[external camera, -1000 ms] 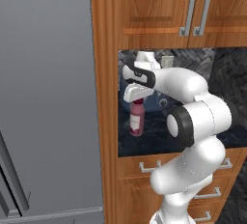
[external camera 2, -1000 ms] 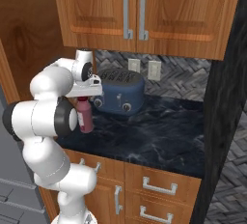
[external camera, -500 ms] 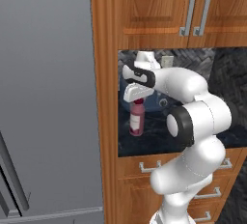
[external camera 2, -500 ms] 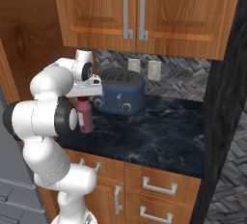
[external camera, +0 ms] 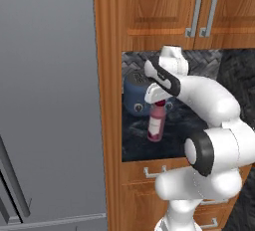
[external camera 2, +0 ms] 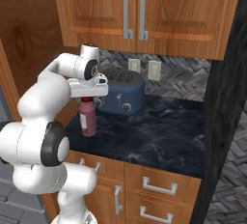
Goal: Place the drinks on the dining counter in a tight cluster.
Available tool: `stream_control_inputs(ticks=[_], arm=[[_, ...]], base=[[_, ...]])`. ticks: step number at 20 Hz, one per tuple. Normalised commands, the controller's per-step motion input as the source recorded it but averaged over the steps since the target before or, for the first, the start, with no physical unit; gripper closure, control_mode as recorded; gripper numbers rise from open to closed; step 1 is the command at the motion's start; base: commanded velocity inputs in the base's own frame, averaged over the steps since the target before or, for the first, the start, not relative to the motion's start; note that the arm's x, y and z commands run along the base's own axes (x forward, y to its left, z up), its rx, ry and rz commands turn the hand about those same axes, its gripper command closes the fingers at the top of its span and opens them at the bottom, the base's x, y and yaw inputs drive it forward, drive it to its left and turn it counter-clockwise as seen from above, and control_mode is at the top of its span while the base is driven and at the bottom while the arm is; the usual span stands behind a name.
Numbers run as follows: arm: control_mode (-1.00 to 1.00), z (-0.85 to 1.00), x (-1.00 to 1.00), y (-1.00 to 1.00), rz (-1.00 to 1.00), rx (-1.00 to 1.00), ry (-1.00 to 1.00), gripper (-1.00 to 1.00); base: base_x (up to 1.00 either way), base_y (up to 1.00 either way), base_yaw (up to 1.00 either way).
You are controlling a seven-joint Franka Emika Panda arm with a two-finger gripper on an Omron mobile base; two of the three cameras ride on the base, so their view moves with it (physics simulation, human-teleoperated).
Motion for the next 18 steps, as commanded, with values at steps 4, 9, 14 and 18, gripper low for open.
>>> stream_control_inputs(ticks=[4, 9, 14, 18], arm=[[-1.0, 0.82, -1.0, -0.58, 0.0, 0.05, 0.0, 1.0], [-1.0, 0.86, -1.0, -0.38, 0.0, 0.04, -0.02, 1.0], [-1.0, 0.79, -1.0, -0.09, 0.0, 0.01, -0.1, 1.0], [-1.0, 0.59, -1.0, 0.01, 0.0, 0.0, -0.18, 1.0]], base=[[0.0, 0.0, 0.0], [0.0, 0.0, 0.0], [0.0, 0.0, 0.0], [0.0, 0.0, 0.0]])
